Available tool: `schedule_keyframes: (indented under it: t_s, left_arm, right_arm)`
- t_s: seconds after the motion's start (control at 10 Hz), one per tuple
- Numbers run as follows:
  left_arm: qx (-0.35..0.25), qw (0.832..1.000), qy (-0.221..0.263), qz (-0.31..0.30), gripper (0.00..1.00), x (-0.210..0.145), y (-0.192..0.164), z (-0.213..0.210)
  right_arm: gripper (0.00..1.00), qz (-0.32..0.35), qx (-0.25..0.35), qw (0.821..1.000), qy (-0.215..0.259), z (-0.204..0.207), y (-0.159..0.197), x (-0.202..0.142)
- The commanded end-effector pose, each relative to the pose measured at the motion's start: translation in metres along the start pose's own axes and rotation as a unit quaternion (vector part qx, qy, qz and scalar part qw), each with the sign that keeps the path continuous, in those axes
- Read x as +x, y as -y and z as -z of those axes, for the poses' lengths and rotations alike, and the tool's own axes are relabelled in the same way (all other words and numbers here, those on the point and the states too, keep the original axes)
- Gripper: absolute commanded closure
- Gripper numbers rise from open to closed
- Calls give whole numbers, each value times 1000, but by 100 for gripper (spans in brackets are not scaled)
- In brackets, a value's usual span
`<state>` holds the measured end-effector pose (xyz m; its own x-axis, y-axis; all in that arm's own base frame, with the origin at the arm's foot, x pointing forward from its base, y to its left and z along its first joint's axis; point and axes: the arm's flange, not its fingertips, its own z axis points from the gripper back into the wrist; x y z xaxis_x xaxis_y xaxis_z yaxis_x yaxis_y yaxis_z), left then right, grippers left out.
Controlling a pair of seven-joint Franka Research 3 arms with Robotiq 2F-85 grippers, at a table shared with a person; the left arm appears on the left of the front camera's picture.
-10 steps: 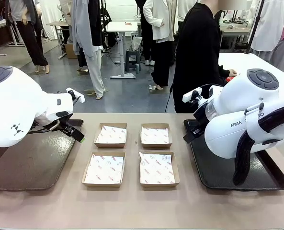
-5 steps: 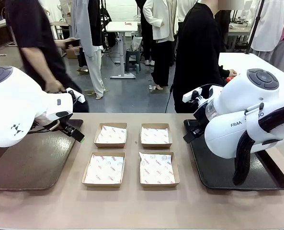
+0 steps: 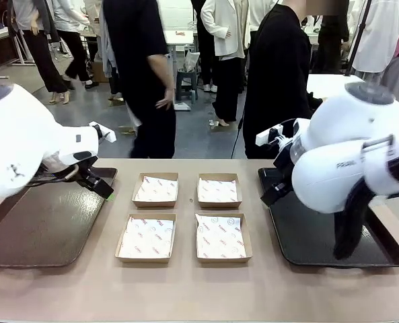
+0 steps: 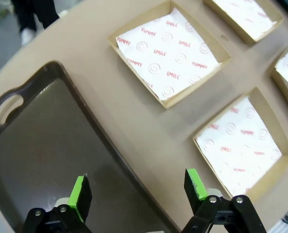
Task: Individually package the donuts and arrange them on the tray.
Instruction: Pick up one Paper togo box.
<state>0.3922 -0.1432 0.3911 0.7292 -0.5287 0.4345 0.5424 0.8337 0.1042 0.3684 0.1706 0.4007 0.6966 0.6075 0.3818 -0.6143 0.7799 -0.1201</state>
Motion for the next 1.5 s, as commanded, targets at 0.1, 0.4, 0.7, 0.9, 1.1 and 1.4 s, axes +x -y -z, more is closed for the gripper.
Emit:
schedule_keyframes:
  t_s: [0.1, 0.4, 0.7, 0.9, 1.1, 1.4]
  left_arm:
    - [-35, 998, -50, 4, 0, -84, 15, -81]
    - [-40, 996, -77, 25, 0, -126, 38, -119]
    - [-40, 996, -84, 11, 0, -34, 13, -125]
    - [-40, 996, -84, 11, 0, -34, 13, -125]
    - [-37, 995, -91, 14, 0, -37, 15, -129]
    - [-368, 918, 13, -147, 0, -24, -31, -140]
  right_arm:
    - [0, 13, 5, 999, -39, -94, -38, -74]
    - [0, 11, 15, 998, -63, -125, -63, -118]
    - [0, 2, 0, 998, -65, -148, -39, -51]
    - [0, 2, 0, 998, -65, -148, -39, -51]
    - [0, 1, -1, 998, -69, -153, -41, -55]
    - [0, 243, 419, 862, 147, -158, 34, -72]
